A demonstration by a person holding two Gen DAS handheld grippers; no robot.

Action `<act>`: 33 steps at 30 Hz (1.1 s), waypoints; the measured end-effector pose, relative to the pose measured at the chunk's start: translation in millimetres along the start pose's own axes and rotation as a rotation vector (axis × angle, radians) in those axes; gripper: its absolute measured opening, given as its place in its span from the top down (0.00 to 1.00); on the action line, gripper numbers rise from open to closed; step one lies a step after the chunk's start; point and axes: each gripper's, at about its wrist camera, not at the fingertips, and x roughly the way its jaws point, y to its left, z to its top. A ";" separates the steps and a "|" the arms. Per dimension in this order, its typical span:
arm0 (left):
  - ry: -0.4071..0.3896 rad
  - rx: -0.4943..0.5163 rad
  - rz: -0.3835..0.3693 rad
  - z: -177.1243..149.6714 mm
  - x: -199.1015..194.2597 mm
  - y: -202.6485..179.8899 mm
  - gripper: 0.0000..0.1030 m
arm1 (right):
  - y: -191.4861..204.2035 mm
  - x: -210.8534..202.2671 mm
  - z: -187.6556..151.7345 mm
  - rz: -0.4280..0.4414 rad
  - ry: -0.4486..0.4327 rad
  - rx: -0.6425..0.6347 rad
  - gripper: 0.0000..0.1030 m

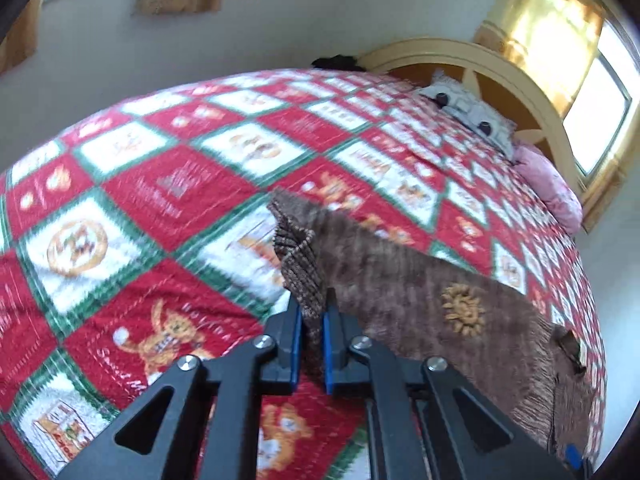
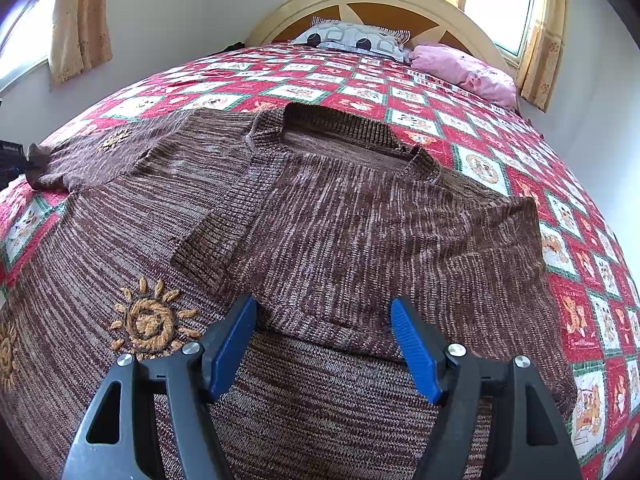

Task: Fold small clothes
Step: 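Grasp the other sleeve cuff with the left gripper, then lift the held sleeve and fold it across the sweater body with the left gripper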

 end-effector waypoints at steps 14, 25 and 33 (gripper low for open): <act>-0.078 0.205 -0.261 8.8 -71.4 -118.8 0.92 | -58.3 -116.7 -15.3 0.117 -0.253 0.159 0.31; -0.032 0.301 -0.423 -24.1 -92.5 -216.2 0.92 | -88.2 -153.5 -89.2 0.106 -0.273 0.232 0.31; 0.037 0.368 -0.500 -81.0 -87.4 -284.7 0.92 | -96.2 -149.1 -112.8 0.114 -0.267 0.291 0.31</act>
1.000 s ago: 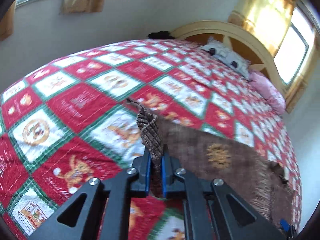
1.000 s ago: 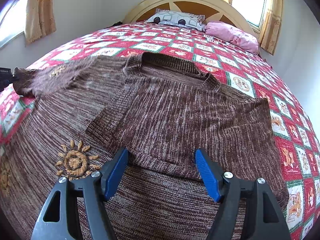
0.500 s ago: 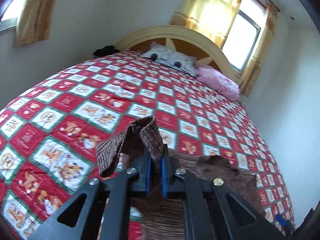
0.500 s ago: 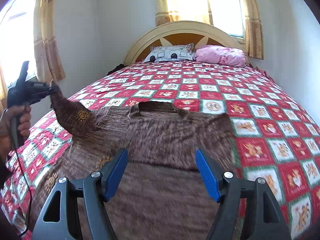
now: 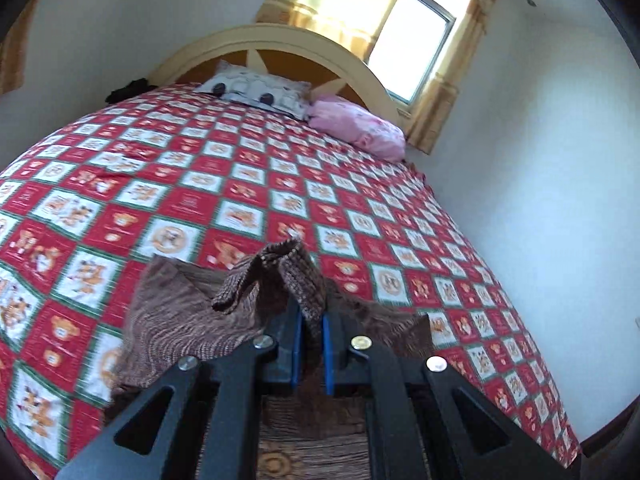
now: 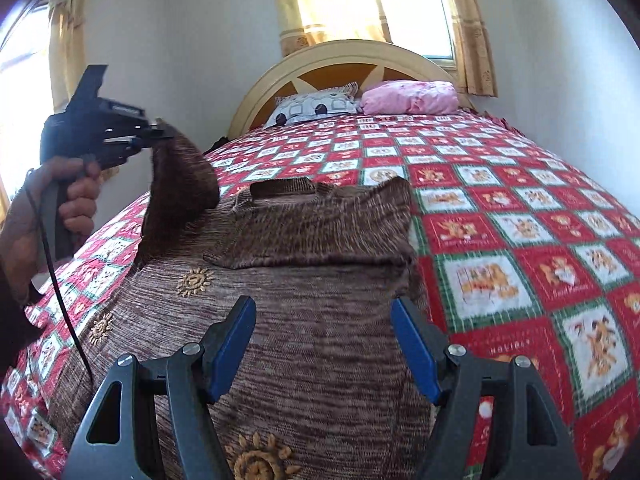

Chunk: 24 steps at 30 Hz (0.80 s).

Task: Fold small clothes
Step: 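Lift the held sleeve and fold it across the sweater body with the left gripper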

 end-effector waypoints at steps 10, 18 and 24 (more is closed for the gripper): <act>0.160 0.188 0.083 -69.0 69.9 -54.1 0.89 | 4.0 0.5 -6.8 0.029 -0.004 -0.020 0.31; 0.017 0.405 0.156 -76.8 12.6 -40.7 0.14 | -3.1 4.6 -7.9 0.043 0.008 0.009 0.31; 0.025 0.338 0.548 -55.0 19.7 69.0 0.16 | 8.7 6.2 -1.4 0.012 0.012 -0.045 0.31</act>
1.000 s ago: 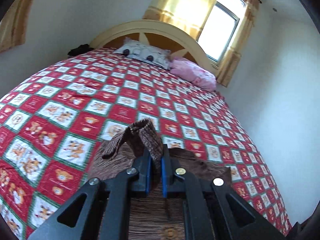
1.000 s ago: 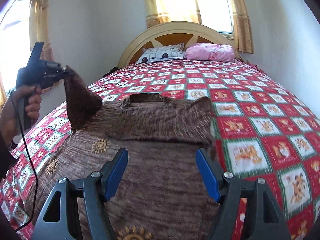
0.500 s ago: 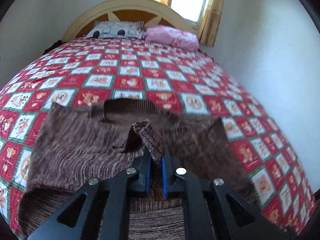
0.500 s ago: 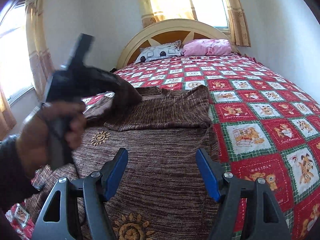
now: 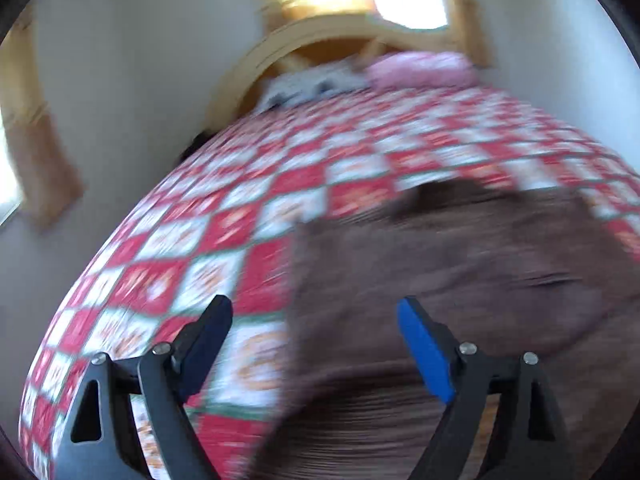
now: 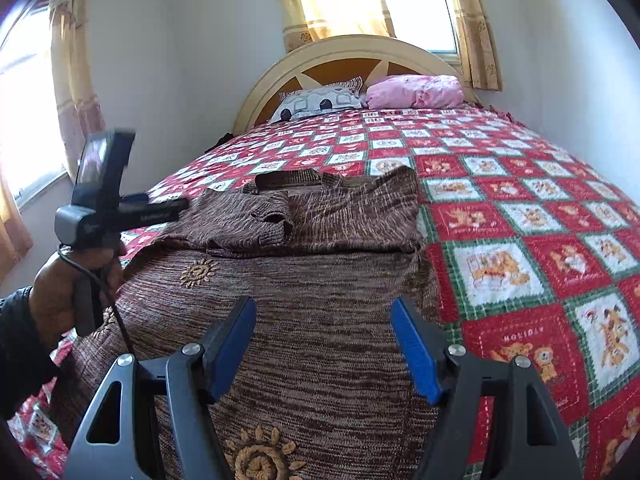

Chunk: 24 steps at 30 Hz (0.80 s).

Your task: Fold small clothes

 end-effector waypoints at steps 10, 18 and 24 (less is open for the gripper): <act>0.159 -0.007 0.159 -18.5 42.5 17.9 0.03 | 50.7 68.9 88.6 0.004 0.130 -0.158 0.31; 0.195 -0.226 0.119 -28.4 49.4 57.2 0.02 | 94.5 174.9 100.0 -0.044 0.290 -0.275 0.32; 0.193 -0.237 0.096 -29.0 51.8 56.8 0.02 | 81.3 219.2 96.2 -0.138 0.357 -0.274 0.58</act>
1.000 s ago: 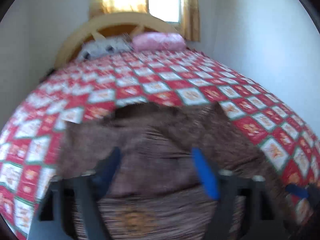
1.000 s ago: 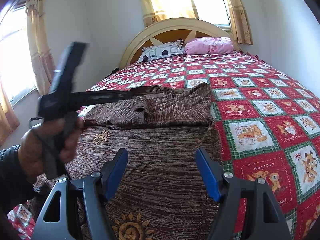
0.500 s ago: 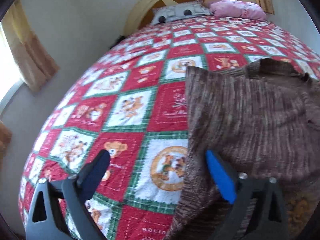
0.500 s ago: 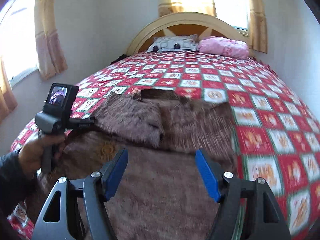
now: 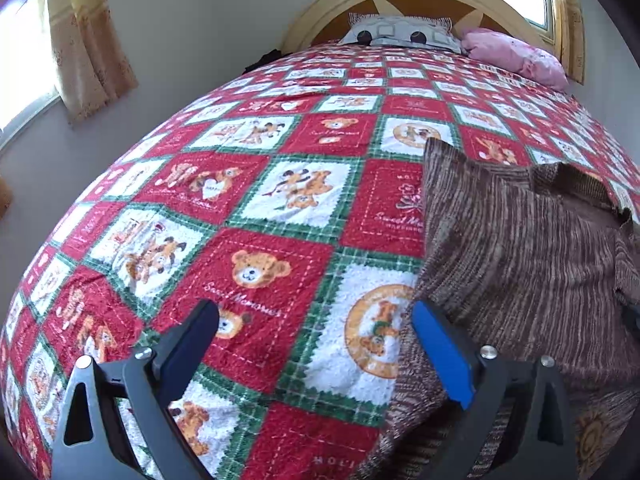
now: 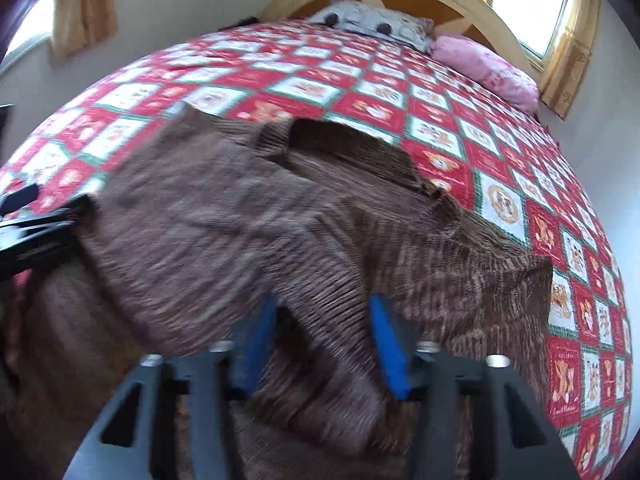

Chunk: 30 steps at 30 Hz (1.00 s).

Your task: Fold small clothes

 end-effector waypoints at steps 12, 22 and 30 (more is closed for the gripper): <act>-0.054 0.031 -0.170 -2.4 -14.9 -1.5 0.02 | -69.2 -35.7 -13.1 0.017 -0.066 0.276 0.58; -0.049 0.198 -0.185 -10.6 -21.2 -30.3 0.00 | -11.2 -31.5 -52.1 0.132 0.018 0.118 0.58; -0.043 0.199 -0.175 -11.6 -18.3 -29.9 0.00 | 7.6 -41.8 -38.8 0.118 -0.035 0.080 0.58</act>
